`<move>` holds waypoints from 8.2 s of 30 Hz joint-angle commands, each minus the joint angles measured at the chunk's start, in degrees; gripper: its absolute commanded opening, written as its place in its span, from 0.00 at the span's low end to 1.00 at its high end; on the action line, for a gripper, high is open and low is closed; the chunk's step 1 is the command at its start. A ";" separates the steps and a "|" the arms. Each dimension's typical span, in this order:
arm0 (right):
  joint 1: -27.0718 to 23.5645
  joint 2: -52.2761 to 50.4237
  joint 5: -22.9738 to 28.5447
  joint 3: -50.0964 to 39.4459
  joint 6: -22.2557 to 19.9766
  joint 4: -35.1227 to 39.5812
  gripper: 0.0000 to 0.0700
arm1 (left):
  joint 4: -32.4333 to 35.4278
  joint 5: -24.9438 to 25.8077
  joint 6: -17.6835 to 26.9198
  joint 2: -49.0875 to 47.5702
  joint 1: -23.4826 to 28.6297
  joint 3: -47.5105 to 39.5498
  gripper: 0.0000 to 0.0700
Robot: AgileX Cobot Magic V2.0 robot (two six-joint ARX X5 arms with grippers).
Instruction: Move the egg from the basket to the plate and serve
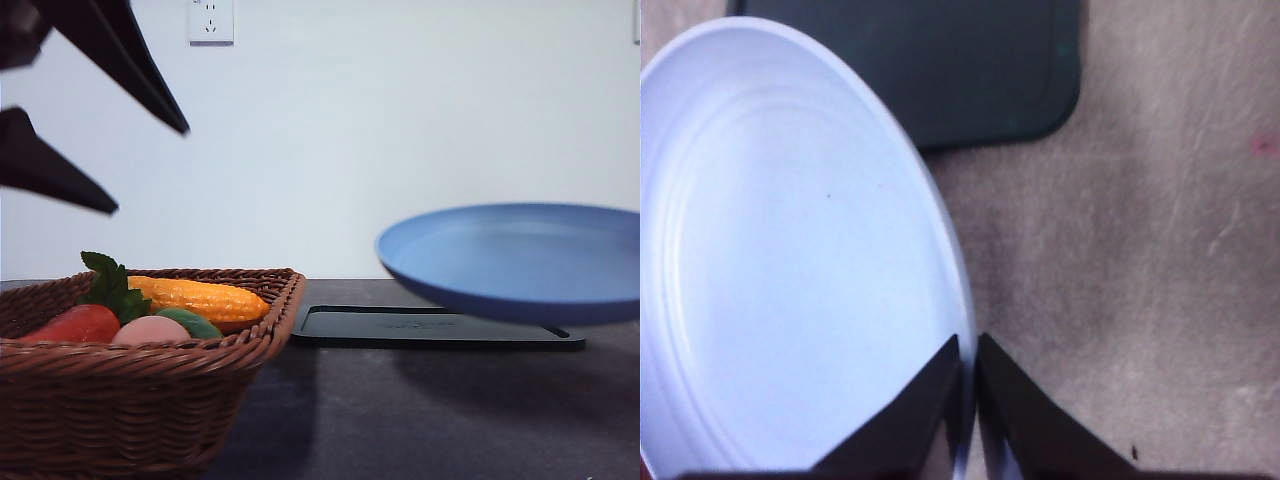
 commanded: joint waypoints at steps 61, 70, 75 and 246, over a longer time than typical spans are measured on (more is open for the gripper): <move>-0.54 -2.55 -3.13 0.68 0.65 0.03 0.00 | -0.65 -17.54 4.42 15.08 -6.40 7.55 0.22; 4.76 -0.27 -6.81 2.50 2.60 -1.07 0.00 | -0.51 -15.01 7.47 10.48 -9.05 16.68 0.22; 10.53 4.12 -6.80 6.14 2.55 -2.27 0.00 | 0.02 -12.56 11.01 11.67 -13.47 20.40 0.22; 29.81 -14.18 30.14 -8.26 -5.99 26.07 0.00 | 5.71 -32.25 17.26 -19.59 5.26 -7.34 0.00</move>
